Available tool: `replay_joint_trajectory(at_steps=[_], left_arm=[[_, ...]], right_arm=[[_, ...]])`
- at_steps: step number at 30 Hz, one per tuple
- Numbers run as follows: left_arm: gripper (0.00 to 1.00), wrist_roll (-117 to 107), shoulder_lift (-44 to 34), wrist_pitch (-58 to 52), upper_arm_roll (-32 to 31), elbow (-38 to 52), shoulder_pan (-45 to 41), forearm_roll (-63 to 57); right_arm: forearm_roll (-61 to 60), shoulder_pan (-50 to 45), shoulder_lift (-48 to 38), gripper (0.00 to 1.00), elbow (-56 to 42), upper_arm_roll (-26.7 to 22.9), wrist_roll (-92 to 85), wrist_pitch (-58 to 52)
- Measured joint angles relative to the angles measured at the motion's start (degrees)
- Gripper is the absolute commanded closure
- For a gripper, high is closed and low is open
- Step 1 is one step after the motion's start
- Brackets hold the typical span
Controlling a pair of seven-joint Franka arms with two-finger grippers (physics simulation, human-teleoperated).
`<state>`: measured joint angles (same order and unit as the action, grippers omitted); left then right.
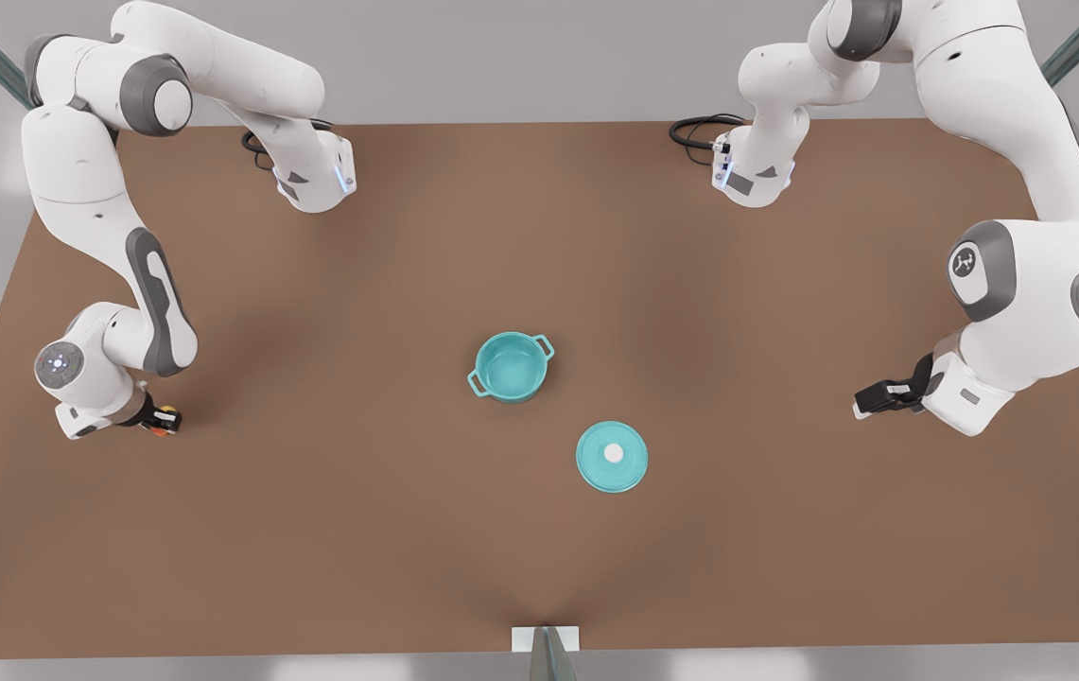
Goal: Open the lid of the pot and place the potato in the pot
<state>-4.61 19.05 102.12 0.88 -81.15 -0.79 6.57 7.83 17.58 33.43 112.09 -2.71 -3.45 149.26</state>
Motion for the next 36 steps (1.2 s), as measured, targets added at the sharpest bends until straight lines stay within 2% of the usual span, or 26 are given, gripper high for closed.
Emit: replay_joint_trajectory(at_steps=[14,20,29,36], left_arm=[[0.00,0.95,0.00,0.01,0.09,0.00,0.09,0.03],[0.00,1.16,0.00,0.02,0.09,0.00,0.14,0.04],[0.00,1.34,-0.43,-0.76,-0.13,-0.33,-0.12,0.05],[0.00,1.42,-1.85,-1.34,-0.04,0.01,-0.14,0.12]], right_arm=[[-0.71,-1.13,-4.48,0.51,-0.29,2.07,0.20,-5.37],[-0.99,-1.52,-7.09,0.51,-1.62,8.20,3.25,-10.86],[-1.08,-1.64,-7.80,0.51,-4.40,20.09,12.82,-18.19],[-1.08,-9.47,-7.64,0.51,-7.66,25.00,24.30,-21.95]])
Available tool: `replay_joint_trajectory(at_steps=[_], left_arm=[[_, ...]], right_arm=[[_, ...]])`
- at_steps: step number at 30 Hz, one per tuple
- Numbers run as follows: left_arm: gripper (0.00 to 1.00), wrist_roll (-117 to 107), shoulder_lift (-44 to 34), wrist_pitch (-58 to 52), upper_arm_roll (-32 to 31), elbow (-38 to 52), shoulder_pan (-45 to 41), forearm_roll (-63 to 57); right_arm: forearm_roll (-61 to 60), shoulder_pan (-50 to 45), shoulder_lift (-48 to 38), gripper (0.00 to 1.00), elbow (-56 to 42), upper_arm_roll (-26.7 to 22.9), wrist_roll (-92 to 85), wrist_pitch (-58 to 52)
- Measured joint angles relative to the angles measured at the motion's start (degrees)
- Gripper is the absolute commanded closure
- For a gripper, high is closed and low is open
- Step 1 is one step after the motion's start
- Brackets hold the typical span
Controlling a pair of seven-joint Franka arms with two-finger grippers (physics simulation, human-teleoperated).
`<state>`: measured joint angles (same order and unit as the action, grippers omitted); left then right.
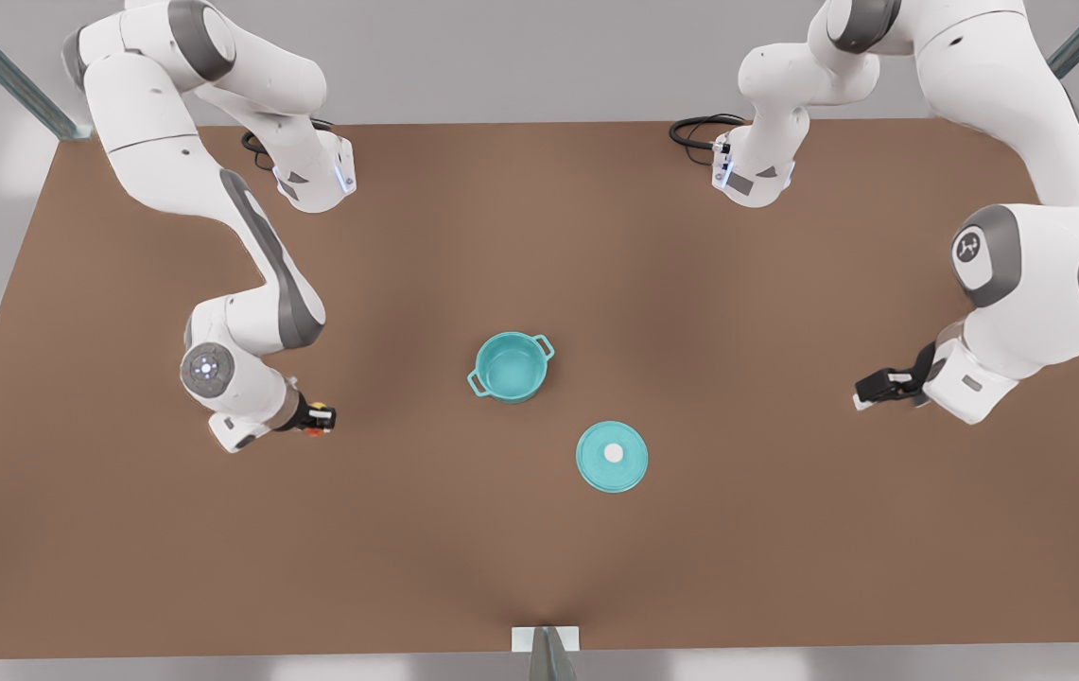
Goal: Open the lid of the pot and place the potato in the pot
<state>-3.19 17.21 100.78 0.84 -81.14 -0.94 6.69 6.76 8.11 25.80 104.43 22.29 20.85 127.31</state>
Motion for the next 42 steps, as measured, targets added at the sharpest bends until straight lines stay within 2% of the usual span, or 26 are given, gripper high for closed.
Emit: replay_joint_trajectory(at_steps=[4,8,12,18,24,25,26,31,33,36,38,42], left_arm=[[0.00,0.59,-0.23,0.07,0.28,2.14,3.66,2.85],[0.00,1.25,-0.19,0.09,-0.23,3.74,3.59,5.39],[0.00,1.90,-0.29,-1.03,-0.39,3.85,3.33,6.06],[0.00,2.69,-0.26,-2.57,-0.28,3.78,3.64,6.15],[0.00,3.92,-0.26,-3.79,0.01,3.52,3.73,6.25],[0.00,4.09,-0.26,-3.94,0.03,3.51,3.75,6.25],[0.00,4.25,-0.30,-4.07,0.04,3.52,3.75,6.24],[0.00,4.93,-0.32,-4.52,-0.10,3.68,3.77,6.21],[0.00,5.15,-0.51,-4.85,-0.33,3.96,3.67,6.17],[0.00,5.14,-0.50,-5.41,-0.45,4.10,3.57,6.15],[0.00,4.93,-0.18,-5.63,-0.47,4.12,3.37,6.01],[0.00,4.36,0.14,-5.91,-0.49,4.06,2.64,5.28]], right_arm=[[-0.39,-9.04,0.83,0.51,-4.31,0.84,8.51,-1.85],[-1.08,-19.67,3.28,0.51,-10.25,0.89,18.62,-3.18],[-2.09,-27.19,5.09,0.51,-11.99,0.97,28.44,-3.75],[-1.88,-30.37,10.54,0.51,-11.47,0.56,40.20,-0.88],[-0.39,-31.54,14.25,0.51,-12.88,-2.11,48.68,1.92],[-0.17,-31.54,14.36,0.35,-12.98,-2.27,49.84,2.27],[0.09,-31.51,14.40,0.00,-13.03,-2.37,50.94,2.49],[0.67,-31.19,12.19,0.00,-13.22,-2.60,55.33,2.79],[0.62,-26.13,6.22,0.00,-13.03,-2.51,56.05,-0.09],[-0.53,-2.18,-4.93,0.00,-12.57,-2.05,51.26,-9.58],[-0.09,11.62,-10.74,0.00,-8.66,-2.04,44.46,-14.41],[0.44,15.02,-13.24,0.00,-6.60,-1.84,32.49,-19.92]])
